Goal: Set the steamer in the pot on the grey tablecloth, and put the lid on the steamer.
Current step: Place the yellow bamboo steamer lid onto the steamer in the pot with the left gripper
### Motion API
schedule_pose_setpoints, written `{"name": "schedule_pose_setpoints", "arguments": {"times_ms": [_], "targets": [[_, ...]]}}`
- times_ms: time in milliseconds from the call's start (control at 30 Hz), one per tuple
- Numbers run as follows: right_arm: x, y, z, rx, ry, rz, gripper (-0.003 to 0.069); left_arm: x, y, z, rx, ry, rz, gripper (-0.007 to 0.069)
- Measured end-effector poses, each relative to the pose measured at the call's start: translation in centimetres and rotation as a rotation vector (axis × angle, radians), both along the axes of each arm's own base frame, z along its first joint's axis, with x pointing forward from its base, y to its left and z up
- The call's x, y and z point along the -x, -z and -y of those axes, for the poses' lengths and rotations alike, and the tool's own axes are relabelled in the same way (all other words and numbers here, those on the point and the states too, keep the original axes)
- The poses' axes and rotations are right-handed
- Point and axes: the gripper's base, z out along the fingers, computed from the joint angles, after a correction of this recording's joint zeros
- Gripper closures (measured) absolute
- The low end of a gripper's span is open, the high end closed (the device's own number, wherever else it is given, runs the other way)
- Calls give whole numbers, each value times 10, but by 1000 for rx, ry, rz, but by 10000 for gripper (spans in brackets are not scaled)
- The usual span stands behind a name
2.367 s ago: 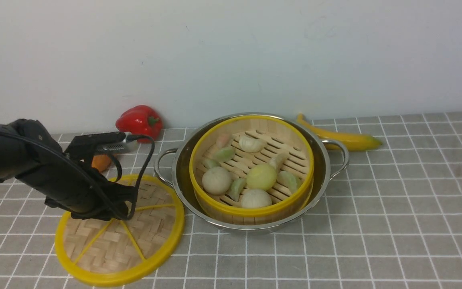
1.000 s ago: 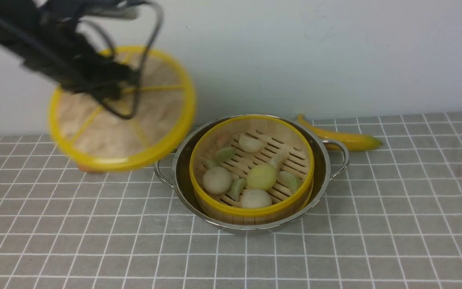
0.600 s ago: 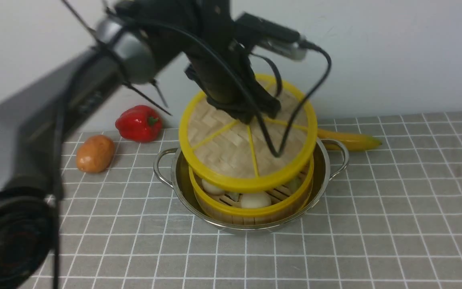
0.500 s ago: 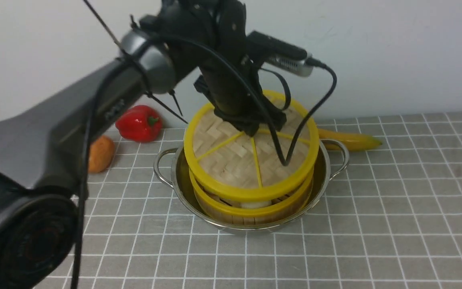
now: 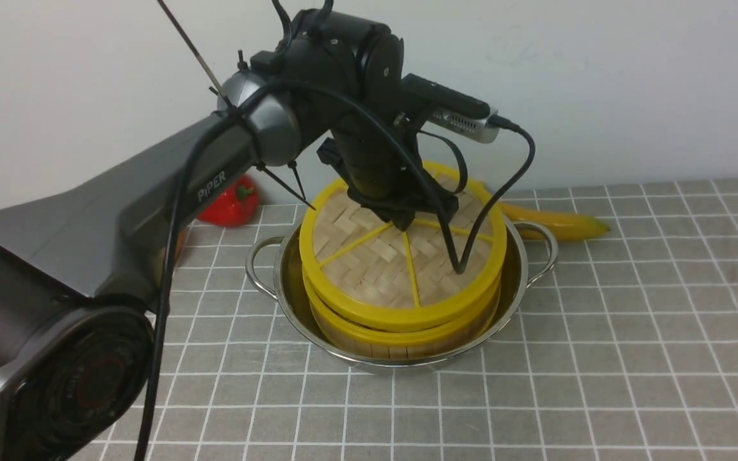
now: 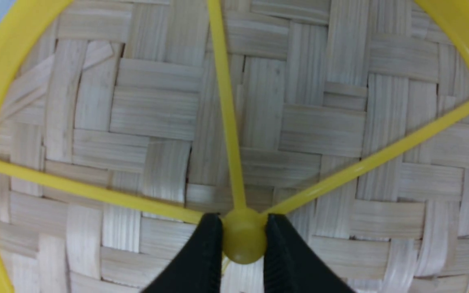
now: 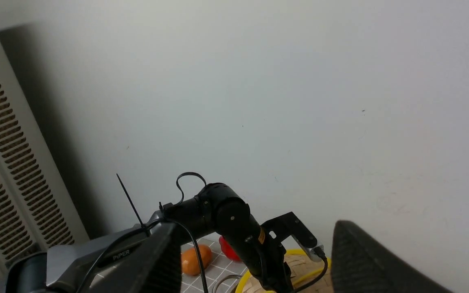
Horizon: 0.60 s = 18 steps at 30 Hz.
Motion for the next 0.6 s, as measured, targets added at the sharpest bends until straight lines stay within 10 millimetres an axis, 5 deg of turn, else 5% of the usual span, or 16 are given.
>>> {"name": "schedule_pose_setpoints", "arguments": {"times_ms": [600], "targets": [[0,0,0,-6,-1,-4,177,-2,16,1,-29,-11,-47,501]]}}
